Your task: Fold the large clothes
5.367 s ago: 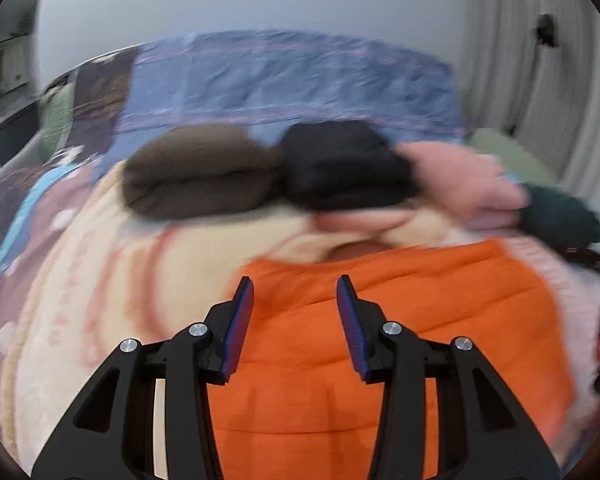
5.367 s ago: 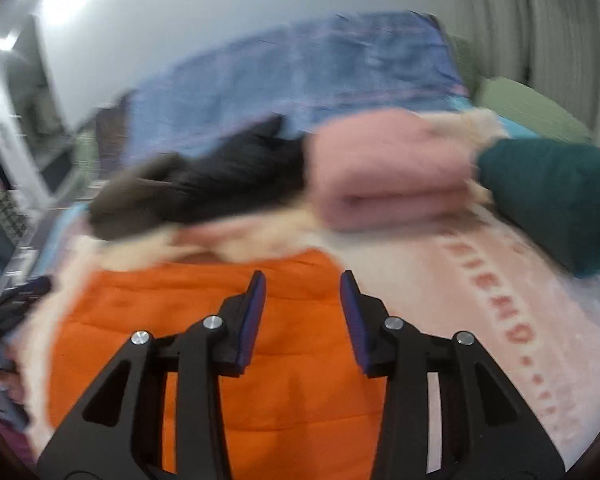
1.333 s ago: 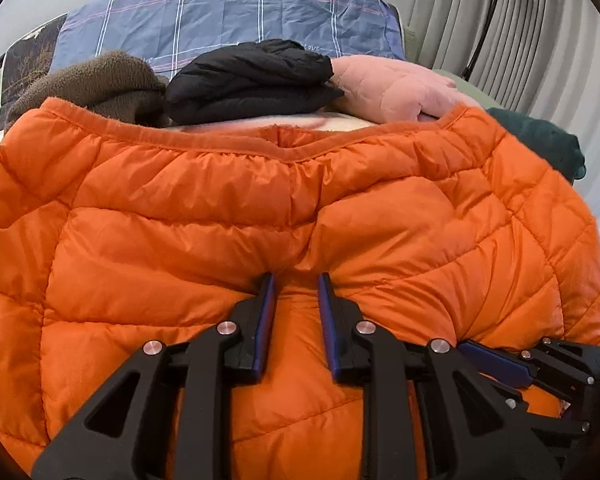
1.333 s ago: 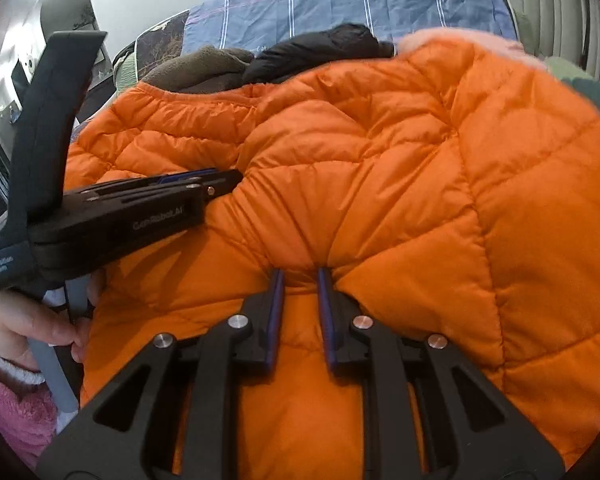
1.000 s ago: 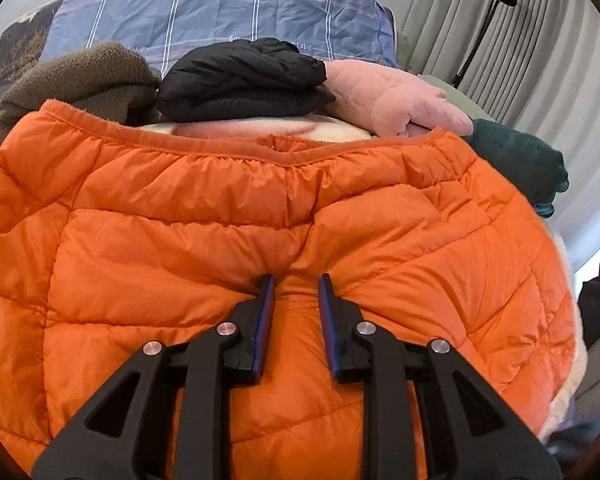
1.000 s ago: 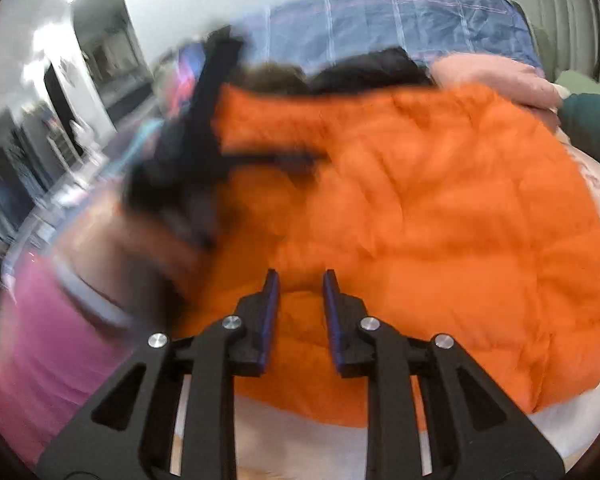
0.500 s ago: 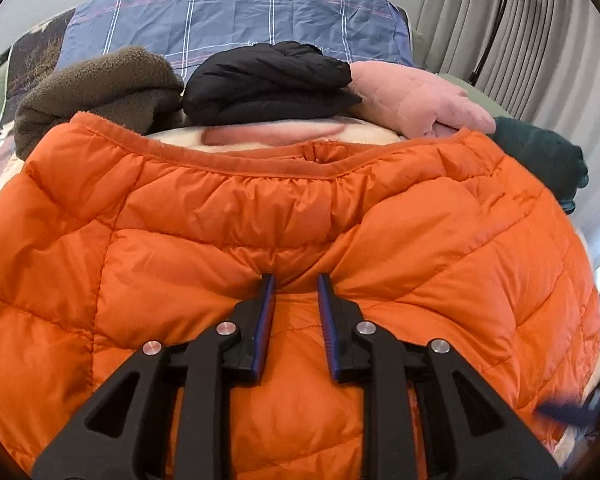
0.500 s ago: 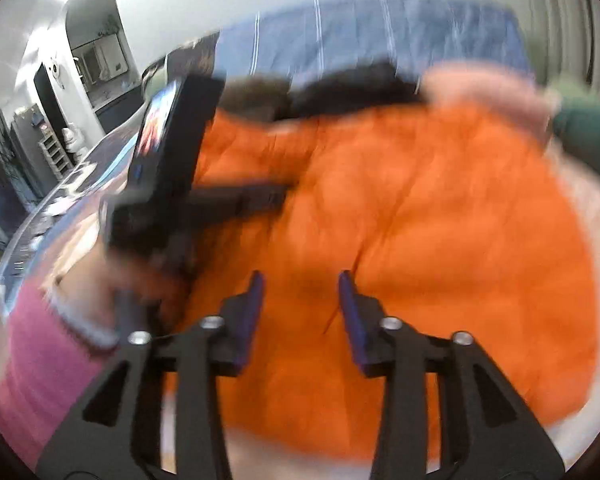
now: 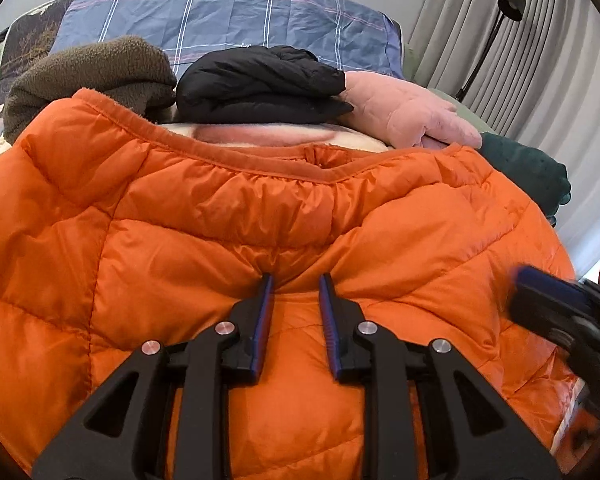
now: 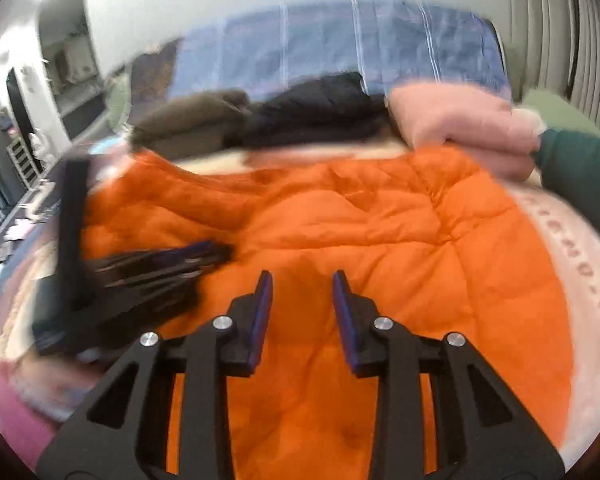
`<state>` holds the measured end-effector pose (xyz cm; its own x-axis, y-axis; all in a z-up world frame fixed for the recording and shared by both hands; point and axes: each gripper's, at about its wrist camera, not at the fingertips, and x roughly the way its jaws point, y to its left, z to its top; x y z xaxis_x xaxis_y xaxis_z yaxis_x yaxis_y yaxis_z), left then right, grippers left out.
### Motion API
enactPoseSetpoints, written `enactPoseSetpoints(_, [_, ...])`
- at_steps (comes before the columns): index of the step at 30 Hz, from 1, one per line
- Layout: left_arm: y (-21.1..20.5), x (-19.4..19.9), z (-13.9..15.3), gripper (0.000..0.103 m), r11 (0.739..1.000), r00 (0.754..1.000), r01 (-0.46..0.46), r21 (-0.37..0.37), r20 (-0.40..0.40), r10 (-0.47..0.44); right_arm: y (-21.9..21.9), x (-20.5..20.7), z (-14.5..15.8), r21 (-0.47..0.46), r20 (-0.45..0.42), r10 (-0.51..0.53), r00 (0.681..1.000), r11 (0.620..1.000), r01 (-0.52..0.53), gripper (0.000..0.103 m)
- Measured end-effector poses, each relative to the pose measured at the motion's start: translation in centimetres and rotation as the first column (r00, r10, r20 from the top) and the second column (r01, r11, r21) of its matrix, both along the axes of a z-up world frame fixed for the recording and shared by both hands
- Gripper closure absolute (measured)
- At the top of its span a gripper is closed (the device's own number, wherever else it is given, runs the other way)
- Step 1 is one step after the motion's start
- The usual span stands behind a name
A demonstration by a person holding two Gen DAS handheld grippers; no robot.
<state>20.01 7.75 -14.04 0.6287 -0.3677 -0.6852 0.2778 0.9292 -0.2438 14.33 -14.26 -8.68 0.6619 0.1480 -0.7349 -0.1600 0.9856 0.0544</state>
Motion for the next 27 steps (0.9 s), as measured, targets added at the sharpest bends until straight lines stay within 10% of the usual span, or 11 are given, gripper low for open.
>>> enactPoseSetpoints(3, [0.0,0.0,0.0,0.077,1.0,1.0,-0.012,0.005,-0.006,0.012,-0.9,2.7,-4.2,0.011,-0.105,0.009,0.994,1.0,-0.008,0.074])
enactPoseSetpoints(7, [-0.4,-0.4,0.0,0.077,0.999,1.0,-0.006,0.046,0.017,0.005,-0.6,3.1,-1.6,0.047,-0.169,-0.017,0.985,0.999,0.026,0.073])
enactPoseSetpoints(12, [-0.4,-0.3,0.1,0.077,0.999,1.0,-0.006,0.036,0.017,0.005,1.4,6.4,2.7,0.042,-0.028,0.014,1.0,0.999,-0.013,0.062])
enactPoseSetpoints(17, [-0.1,-0.1,0.1,0.076,1.0,1.0,-0.015,0.017,0.003,0.015,0.8,11.2,-3.9,-0.002,-0.166,-0.018,0.986,1.0,0.018,0.062])
enactPoseSetpoints(27, [0.1,-0.4,0.1,0.076,1.0,1.0,-0.006,0.024,0.011,0.006,-1.0,6.8,-0.9,0.029,-0.086,-0.039,0.996,0.999,0.041,0.048])
